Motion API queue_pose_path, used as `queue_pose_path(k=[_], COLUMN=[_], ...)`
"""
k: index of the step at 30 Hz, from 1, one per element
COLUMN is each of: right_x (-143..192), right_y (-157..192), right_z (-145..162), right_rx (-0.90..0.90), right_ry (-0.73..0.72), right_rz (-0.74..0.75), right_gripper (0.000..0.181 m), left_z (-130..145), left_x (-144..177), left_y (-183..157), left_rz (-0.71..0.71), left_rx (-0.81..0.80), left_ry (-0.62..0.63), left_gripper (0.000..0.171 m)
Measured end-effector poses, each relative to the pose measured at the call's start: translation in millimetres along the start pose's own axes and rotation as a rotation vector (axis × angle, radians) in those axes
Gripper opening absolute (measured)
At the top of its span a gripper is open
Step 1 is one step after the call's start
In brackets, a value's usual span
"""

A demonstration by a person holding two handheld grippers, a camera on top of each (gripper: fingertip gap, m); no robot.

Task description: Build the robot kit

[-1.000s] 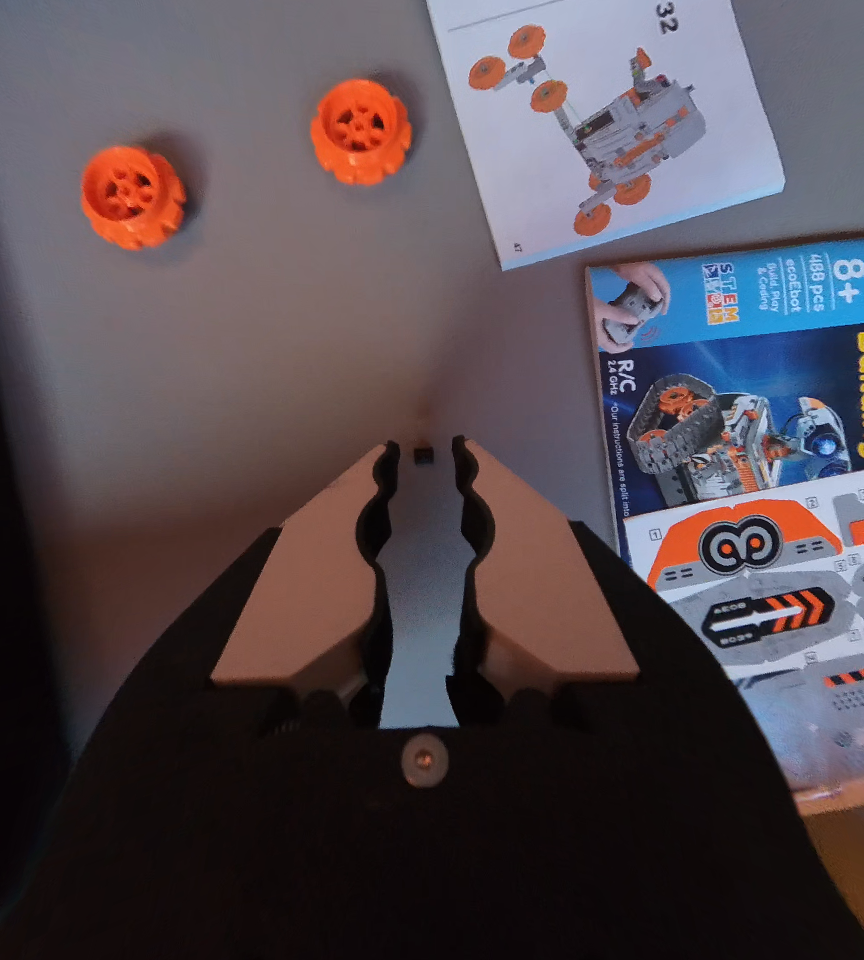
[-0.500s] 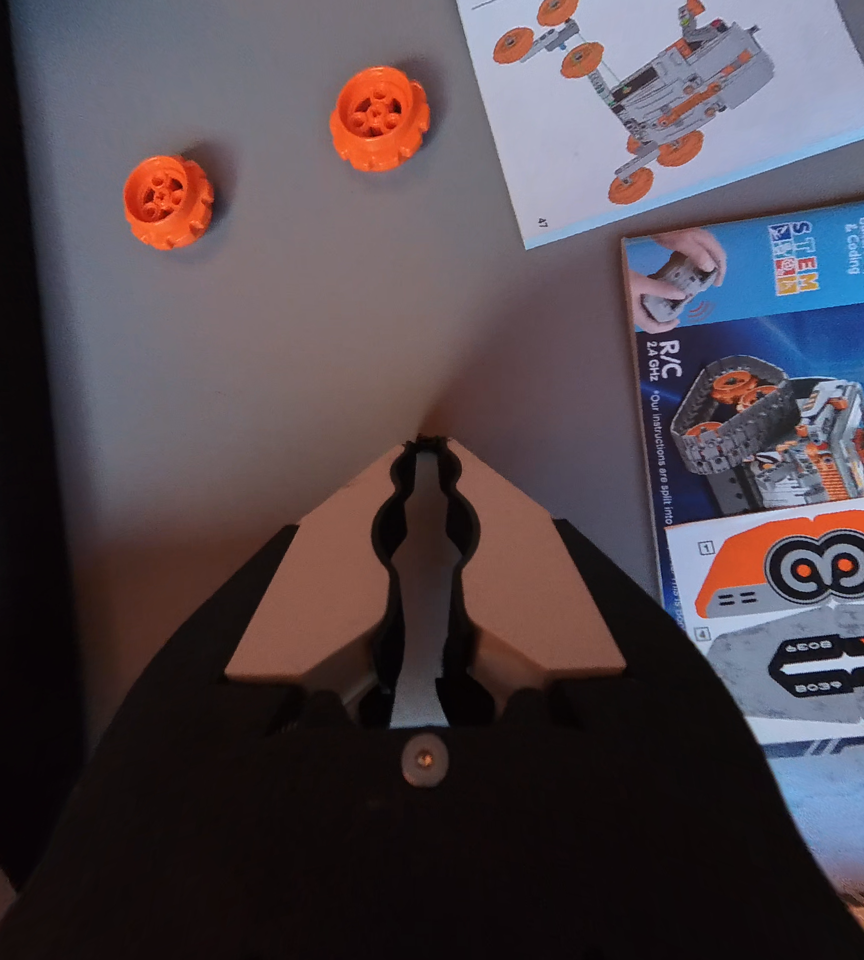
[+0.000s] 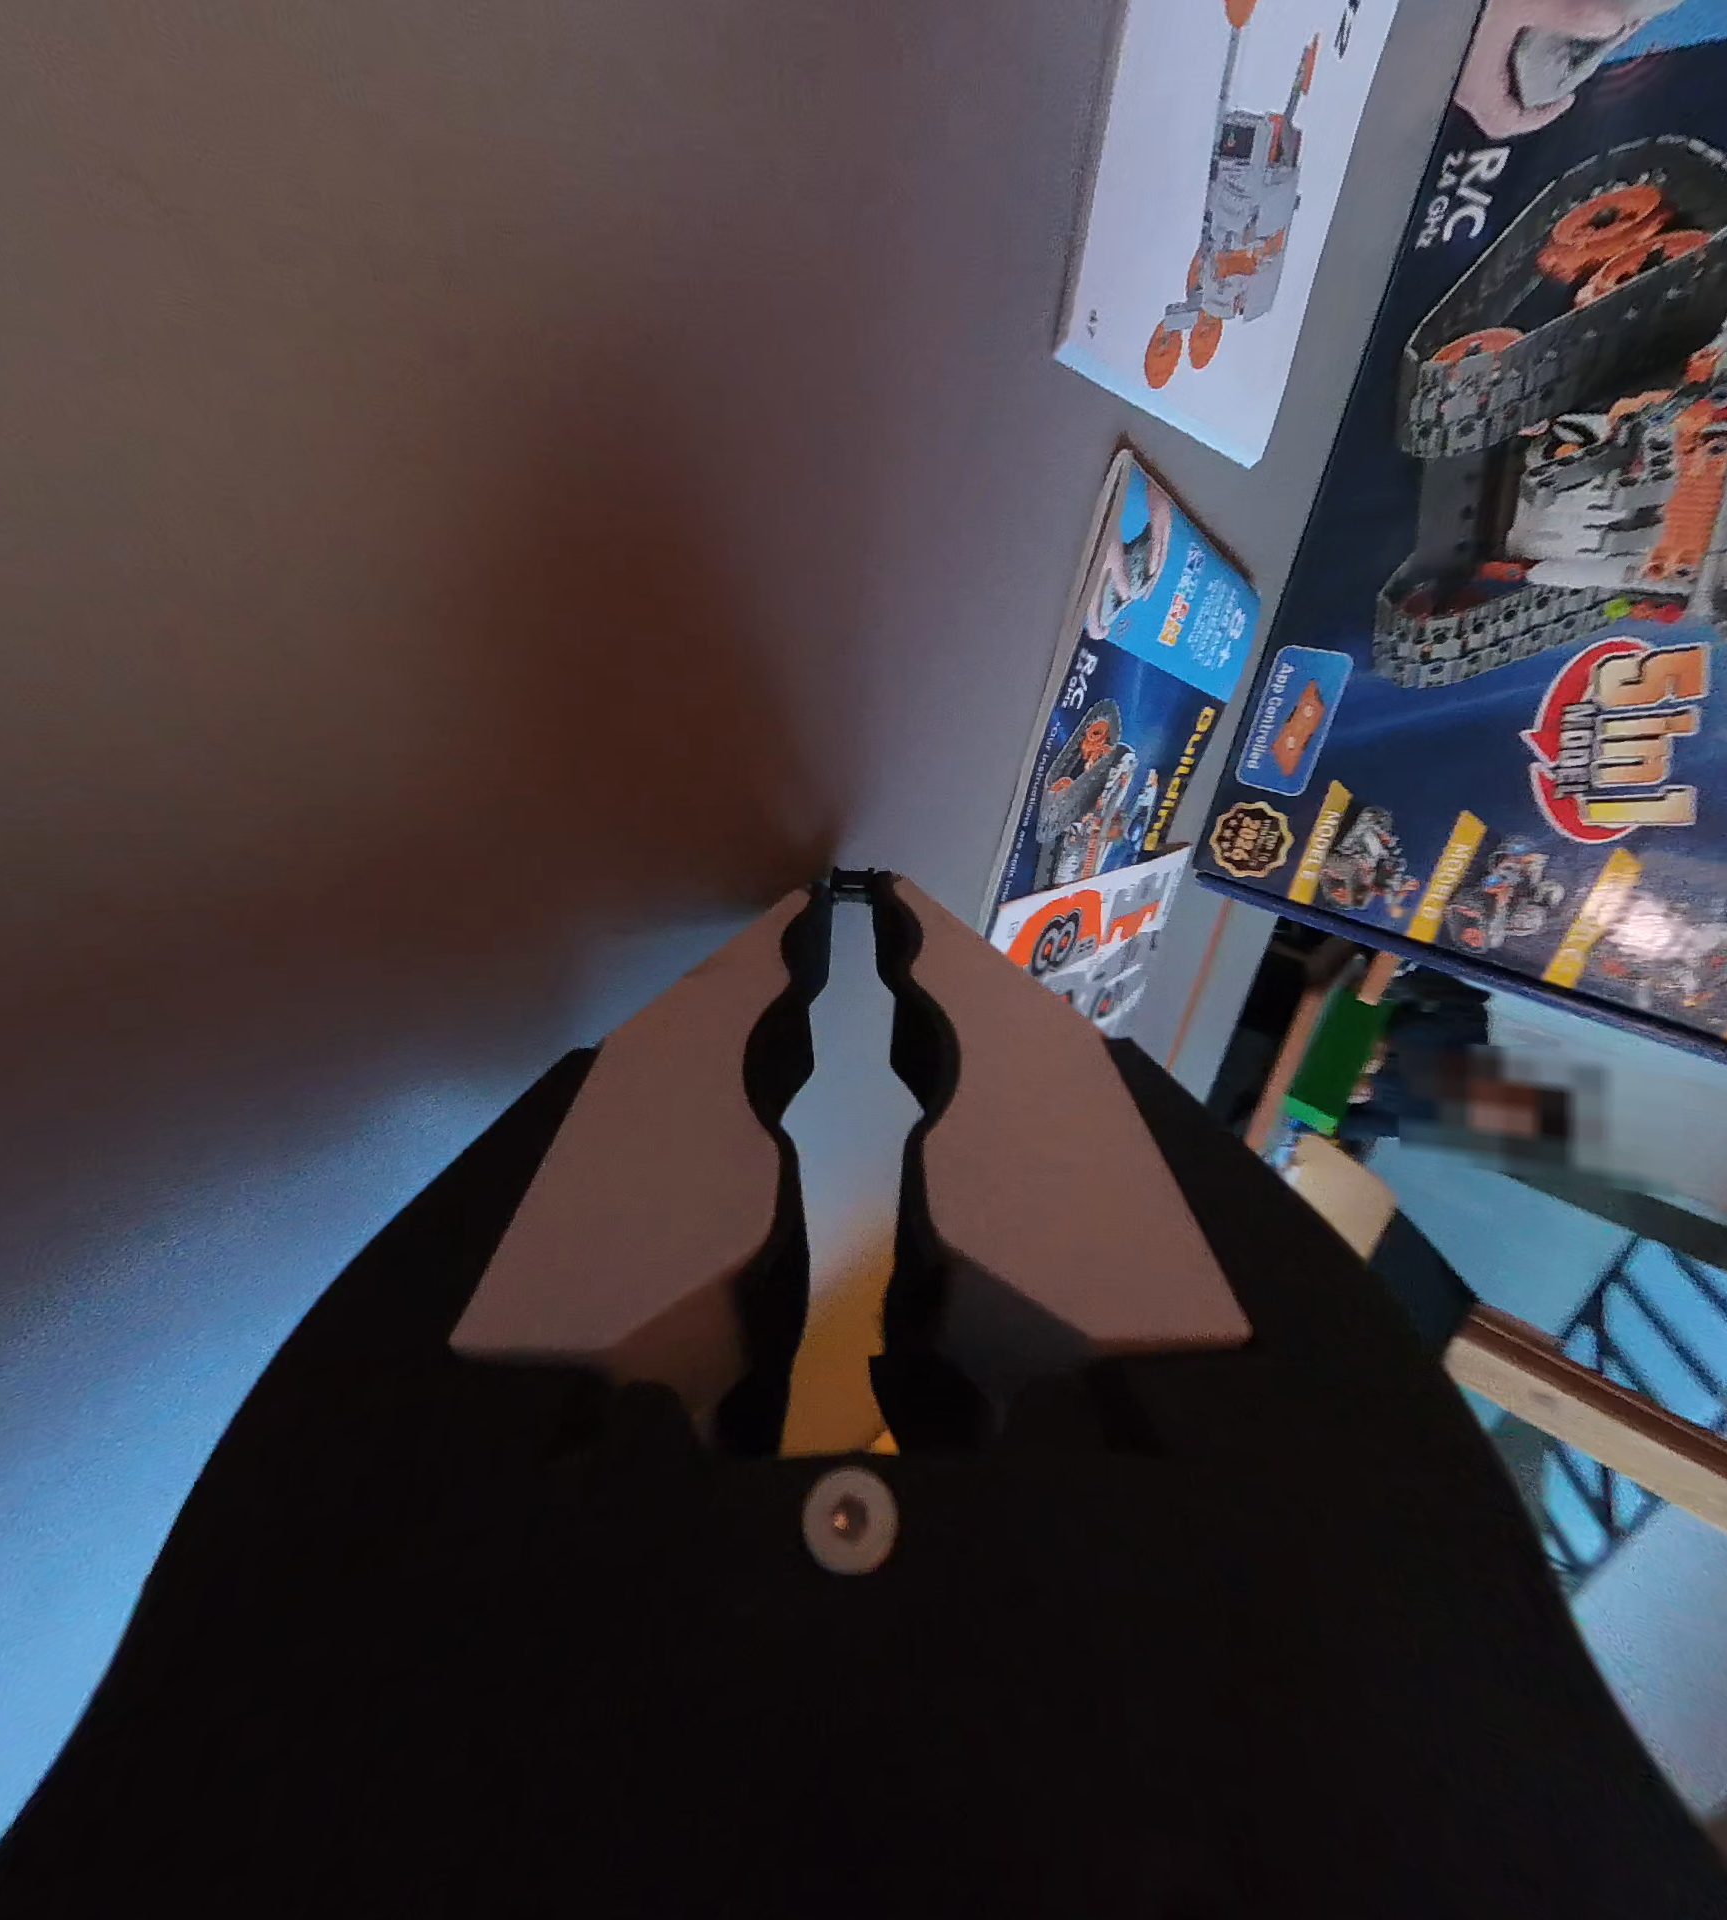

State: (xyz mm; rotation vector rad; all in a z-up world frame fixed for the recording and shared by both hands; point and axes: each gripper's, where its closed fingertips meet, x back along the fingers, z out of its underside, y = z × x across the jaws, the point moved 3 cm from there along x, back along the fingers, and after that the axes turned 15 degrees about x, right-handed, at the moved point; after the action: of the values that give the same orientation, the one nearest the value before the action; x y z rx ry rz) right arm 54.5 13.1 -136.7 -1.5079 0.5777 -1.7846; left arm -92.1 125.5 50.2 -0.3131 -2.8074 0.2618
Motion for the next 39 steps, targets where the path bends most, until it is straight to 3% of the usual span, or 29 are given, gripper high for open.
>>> queue_pose_path(k=[11, 39], right_x=[11, 43], right_y=[8, 28], right_z=[-2, -18], right_rx=[-0.028, -0.439], right_ry=[-0.013, -0.217], right_rz=[-0.106, -0.365], right_gripper=[0.007, 0.011], left_z=[-6, -14], left_x=[10, 24], left_y=[0, 1], left_rz=[-0.010, -0.022], left_rx=[0.002, 0.008], left_ry=[-0.035, -0.090], left_gripper=[0.002, 0.001])
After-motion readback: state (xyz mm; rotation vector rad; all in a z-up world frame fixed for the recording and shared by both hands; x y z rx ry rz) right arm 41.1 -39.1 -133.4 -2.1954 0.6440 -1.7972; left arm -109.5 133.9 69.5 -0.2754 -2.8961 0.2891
